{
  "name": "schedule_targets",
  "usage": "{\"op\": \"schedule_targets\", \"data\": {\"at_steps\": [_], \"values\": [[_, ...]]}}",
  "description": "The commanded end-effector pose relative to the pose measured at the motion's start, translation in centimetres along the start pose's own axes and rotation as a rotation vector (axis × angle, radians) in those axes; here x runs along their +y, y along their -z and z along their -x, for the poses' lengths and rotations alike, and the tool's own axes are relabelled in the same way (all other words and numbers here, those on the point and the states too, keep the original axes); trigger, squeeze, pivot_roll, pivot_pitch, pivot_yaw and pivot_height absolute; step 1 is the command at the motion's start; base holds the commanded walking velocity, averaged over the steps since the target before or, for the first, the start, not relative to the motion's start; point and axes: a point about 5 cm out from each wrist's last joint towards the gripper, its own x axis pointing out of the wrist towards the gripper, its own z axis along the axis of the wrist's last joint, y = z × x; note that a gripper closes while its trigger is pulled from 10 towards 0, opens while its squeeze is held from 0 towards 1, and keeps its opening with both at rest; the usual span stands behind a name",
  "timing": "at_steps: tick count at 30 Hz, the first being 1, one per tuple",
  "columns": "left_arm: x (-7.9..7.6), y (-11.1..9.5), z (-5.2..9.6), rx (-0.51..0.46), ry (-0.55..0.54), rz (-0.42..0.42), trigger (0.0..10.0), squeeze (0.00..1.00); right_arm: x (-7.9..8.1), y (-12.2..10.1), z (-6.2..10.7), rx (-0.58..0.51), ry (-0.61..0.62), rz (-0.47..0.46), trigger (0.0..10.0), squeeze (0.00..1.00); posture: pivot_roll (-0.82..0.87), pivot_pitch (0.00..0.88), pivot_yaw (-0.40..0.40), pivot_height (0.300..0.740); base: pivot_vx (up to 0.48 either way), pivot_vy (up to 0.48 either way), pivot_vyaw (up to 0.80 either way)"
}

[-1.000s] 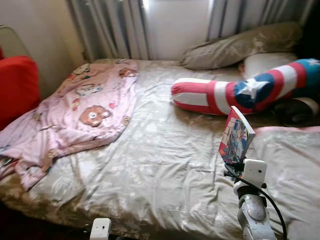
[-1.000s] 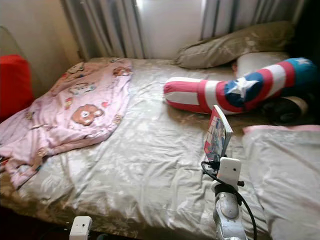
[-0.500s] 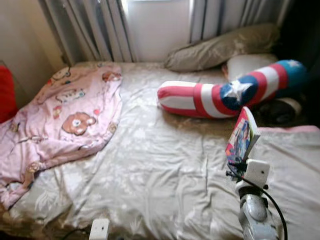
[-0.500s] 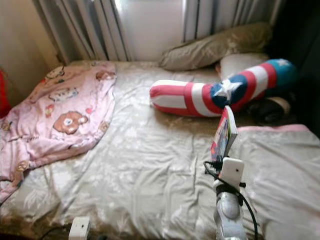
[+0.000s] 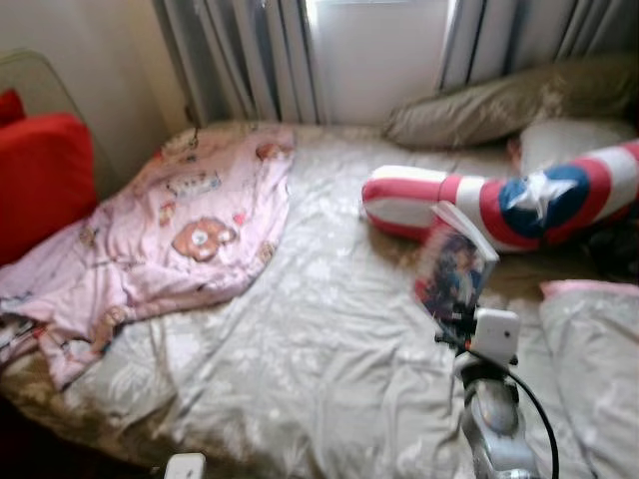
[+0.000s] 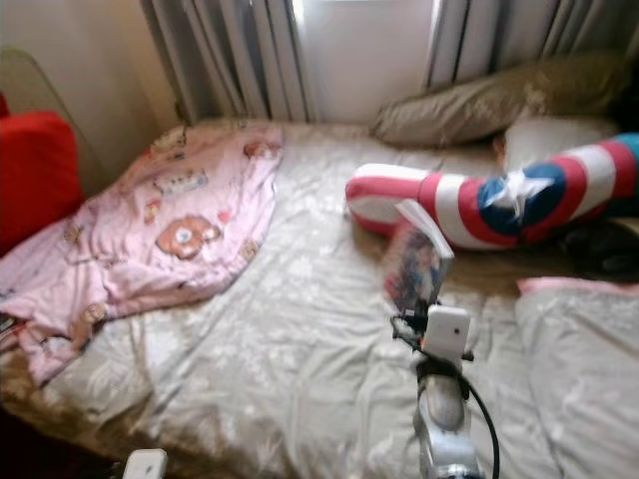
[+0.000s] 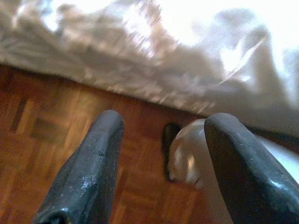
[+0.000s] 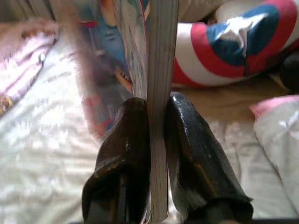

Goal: Clean up the room

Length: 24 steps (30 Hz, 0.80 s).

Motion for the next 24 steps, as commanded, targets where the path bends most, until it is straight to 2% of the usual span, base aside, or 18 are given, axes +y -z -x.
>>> {"op": "schedule_targets", "data": {"at_steps": [1, 5, 10, 17, 21, 24], "values": [[1.0, -0.1, 0.2, -0.013, -0.025, -0.003, 10.0, 0.00, -0.2, -1.2, -0.5, -0.063, 0.018, -0.017, 10.0, 0.00, 0.02, 0.000, 0.066, 0.740, 0.000, 0.000, 0.00], [1.4, -1.3, 0.1, -0.073, -0.032, -0.001, 10.0, 0.00, -0.1, -1.3, -0.4, -0.074, 0.012, -0.024, 10.0, 0.00, 0.01, 0.000, 0.072, 0.740, 0.000, 0.000, 0.00], [2.1, -3.5, 0.1, -0.220, -0.079, 0.025, 10.0, 0.00, -0.1, -1.3, -0.2, -0.080, -0.009, -0.023, 10.0, 0.00, 0.01, 0.000, 0.077, 0.740, 0.000, 0.000, 0.00], [2.3, -4.4, 0.4, -0.315, -0.081, 0.022, 10.0, 0.00, 0.7, -1.3, -0.1, -0.076, -0.107, -0.026, 10.0, 0.00, -0.01, 0.000, 0.082, 0.740, 0.000, 0.000, 0.00], [2.2, -4.3, 0.5, -0.337, -0.088, 0.064, 10.0, 0.00, 1.0, -1.3, 0.1, -0.073, -0.146, -0.033, 10.0, 0.00, -0.02, 0.000, 0.080, 0.740, 0.000, 0.000, 0.00], [1.6, -4.1, 0.4, -0.338, -0.067, 0.065, 10.0, 0.00, 1.6, -1.0, 0.3, -0.048, -0.206, -0.087, 10.0, 0.00, -0.02, 0.000, 0.077, 0.740, 0.000, 0.000, 0.00]]}}
